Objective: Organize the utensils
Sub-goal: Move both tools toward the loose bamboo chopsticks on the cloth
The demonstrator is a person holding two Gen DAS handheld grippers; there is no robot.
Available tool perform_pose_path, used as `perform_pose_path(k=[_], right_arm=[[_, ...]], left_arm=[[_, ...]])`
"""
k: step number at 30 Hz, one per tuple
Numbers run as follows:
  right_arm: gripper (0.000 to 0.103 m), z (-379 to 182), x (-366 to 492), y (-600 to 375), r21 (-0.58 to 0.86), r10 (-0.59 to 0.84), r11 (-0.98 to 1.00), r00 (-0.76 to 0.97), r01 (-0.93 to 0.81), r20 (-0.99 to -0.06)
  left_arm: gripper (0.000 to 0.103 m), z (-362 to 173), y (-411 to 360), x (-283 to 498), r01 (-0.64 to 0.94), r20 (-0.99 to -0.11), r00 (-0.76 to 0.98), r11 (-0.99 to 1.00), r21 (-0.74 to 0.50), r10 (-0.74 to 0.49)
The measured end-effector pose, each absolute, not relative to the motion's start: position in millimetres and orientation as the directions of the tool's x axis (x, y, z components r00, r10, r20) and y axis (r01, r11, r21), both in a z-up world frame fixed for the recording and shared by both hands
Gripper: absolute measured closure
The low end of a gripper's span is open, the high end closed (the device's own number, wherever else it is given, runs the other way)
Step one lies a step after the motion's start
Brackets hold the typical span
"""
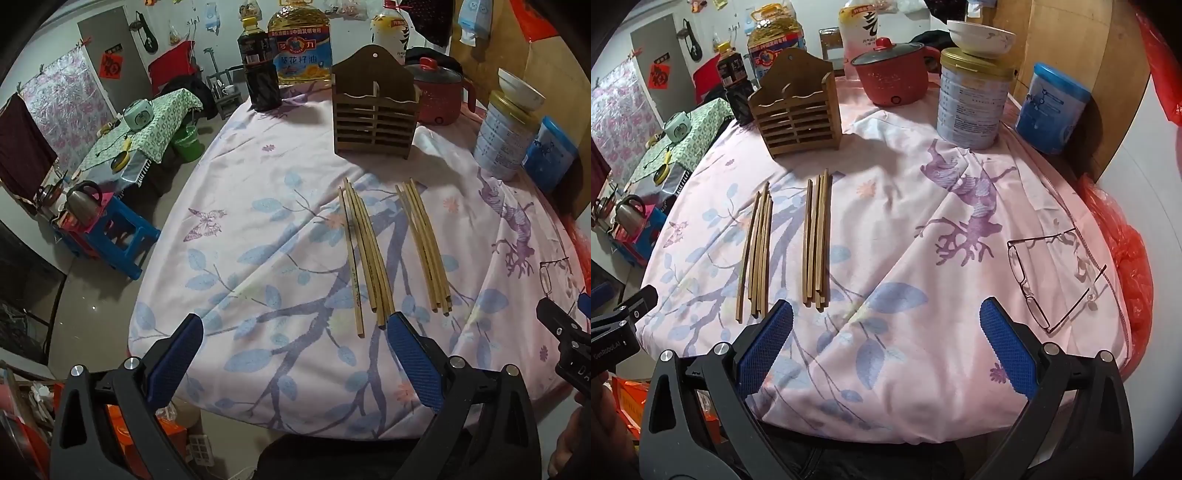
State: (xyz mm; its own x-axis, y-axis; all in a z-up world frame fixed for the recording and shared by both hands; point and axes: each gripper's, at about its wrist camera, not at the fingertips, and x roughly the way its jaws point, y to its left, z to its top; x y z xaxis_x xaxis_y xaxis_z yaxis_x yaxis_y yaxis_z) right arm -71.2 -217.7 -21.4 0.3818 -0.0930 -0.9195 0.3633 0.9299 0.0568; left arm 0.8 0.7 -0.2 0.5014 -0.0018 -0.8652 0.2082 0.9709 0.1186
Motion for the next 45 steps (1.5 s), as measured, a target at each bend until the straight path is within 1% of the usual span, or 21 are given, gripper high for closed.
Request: perform_pose_path(k=[10, 24, 30, 37, 45], right_arm=[[0.006, -23.6, -66.7, -208.9, 0.045, -0.096, 0.935, 0.373, 0.352, -0.923], [0.006, -24.5, -66.7, -209.6, 0.045, -0.096, 0.935, 0.37, 0.353, -0.924], [0.006, -25.2, -67.2, -210.0, 0.048, -0.092, 0.935, 0.37, 0.351, -0.924], [0.006, -28.5, -70.6, -211.1, 0.056, -0.081, 0.937, 0.373, 0.344, -0.924], [0.006, -29.7, -72.2, -215.5, 0.078, -0.052, 0.943, 0.374, 0.324, -0.926]], left_arm=[[0.005, -6.4, 2.4, 3.8, 0.207, -0.881, 0.472, 0.975, 0.084, -0.024], [0.005, -10.1, 1.5, 4.5, 0.22, -0.891, 0.452, 0.973, 0.072, -0.036], [0.005, -11.5, 0.2, 2.5, 0.213, -0.88, 0.474, 0.973, 0.085, -0.027], [0.005, -14.5, 1.7, 0.8, 0.207, -0.908, 0.42, 0.973, 0.101, 0.004], [0.005, -16.9, 3.5, -0.4, 0.176, -0.917, 0.399, 0.98, 0.097, 0.019]])
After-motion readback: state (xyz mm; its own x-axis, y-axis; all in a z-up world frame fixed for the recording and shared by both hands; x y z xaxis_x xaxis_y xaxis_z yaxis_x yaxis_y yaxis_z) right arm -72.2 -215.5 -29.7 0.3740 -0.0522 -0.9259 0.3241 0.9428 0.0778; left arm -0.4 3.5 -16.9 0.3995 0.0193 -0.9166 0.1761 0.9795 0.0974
